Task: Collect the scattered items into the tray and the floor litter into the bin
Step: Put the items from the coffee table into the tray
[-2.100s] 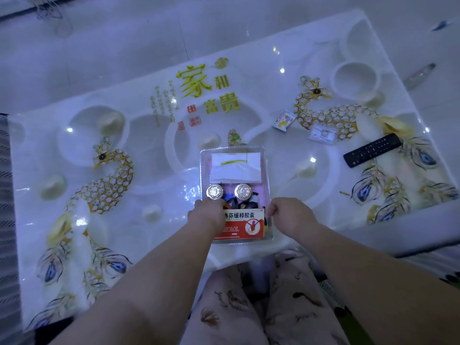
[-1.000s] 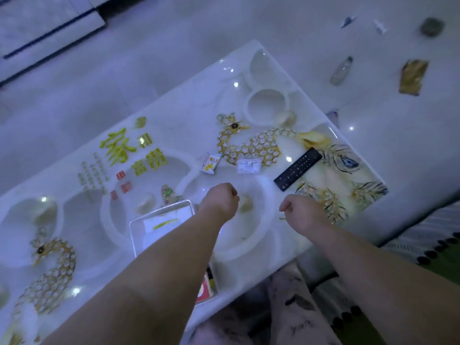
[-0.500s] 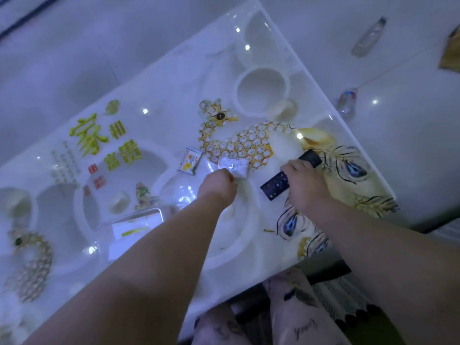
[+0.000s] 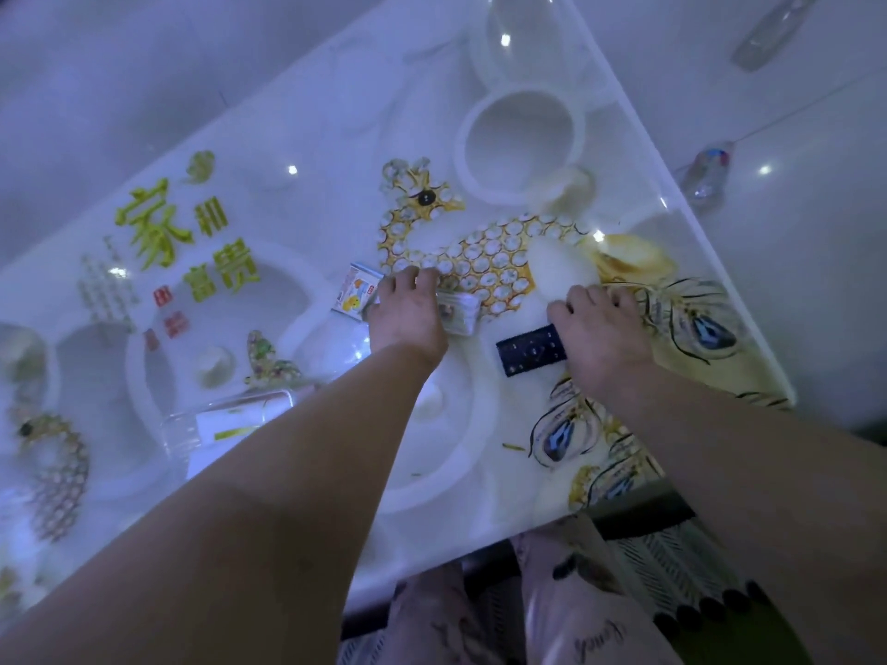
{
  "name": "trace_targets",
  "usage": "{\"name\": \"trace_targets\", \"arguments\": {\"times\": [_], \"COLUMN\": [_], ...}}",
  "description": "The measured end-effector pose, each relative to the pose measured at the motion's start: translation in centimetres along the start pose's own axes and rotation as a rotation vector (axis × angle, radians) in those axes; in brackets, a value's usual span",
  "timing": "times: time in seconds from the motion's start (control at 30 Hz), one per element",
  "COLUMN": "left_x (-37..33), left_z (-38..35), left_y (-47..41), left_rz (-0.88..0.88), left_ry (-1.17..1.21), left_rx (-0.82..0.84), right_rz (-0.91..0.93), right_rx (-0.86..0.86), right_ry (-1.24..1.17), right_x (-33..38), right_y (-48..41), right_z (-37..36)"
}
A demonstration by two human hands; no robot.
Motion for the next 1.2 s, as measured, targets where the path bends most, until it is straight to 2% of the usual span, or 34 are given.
{"name": "trace_targets", "arguments": {"times": [0.17,0.33,0.47,0.67,0.77,0.87,1.03,1.2], "left_x": [-1.0,-1.2,-0.6,1.4,3.0,5.2,10.9,18.3], "left_z": [-0.3,-1.3,-2.0,-1.9,-1.3,-1.0,-0.6,-0.8], "left_y": [-0.1,0.7,1.4,3.3,4.8,6.6,10.3,14.4], "left_rz": [-0.063,-0.005,0.014,0.054,0.061,0.049,0.038,0.159], "left_ry": [-0.092,-0.202,-0.2,0.046,0.184,0.224,0.261,0.395], "left_rx": [0.055,0.063,0.088,0.133,0.115,0.119,0.044,0.014], "right_rz": [-0.132,-0.215,-0.251,-0.325,-0.307,-0.267,-0.202,-0.142], "right_rx": [-0.04,-0.095,-0.108,-0.067,-0.081,-0.083,-0.087,-0.095], "right_ry": [-0.224,-0.296,-0.403,-0.572,-0.583,-0.576,-0.567,-0.564], "right_x": [-0.5,-0.2,0.7,2.9,4.8,7.6,13.4,18.9], "right_y": [0.6,1.5,2.0,2.5,3.2,4.2,5.9,7.4], "right_z": [-0.1,-0.9,-1.3,-1.2,-0.7,-0.2,0.4,0.2]}}
Point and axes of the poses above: each hand's wrist, its own y-axis away from the middle knuckle, its own z-axis out of the back of the hand, x = y × z, the point moved 3 cm from there along -y, towards the middle knuckle, and after that the axes turned 12 degrees about -y, right-handed, at the moved point
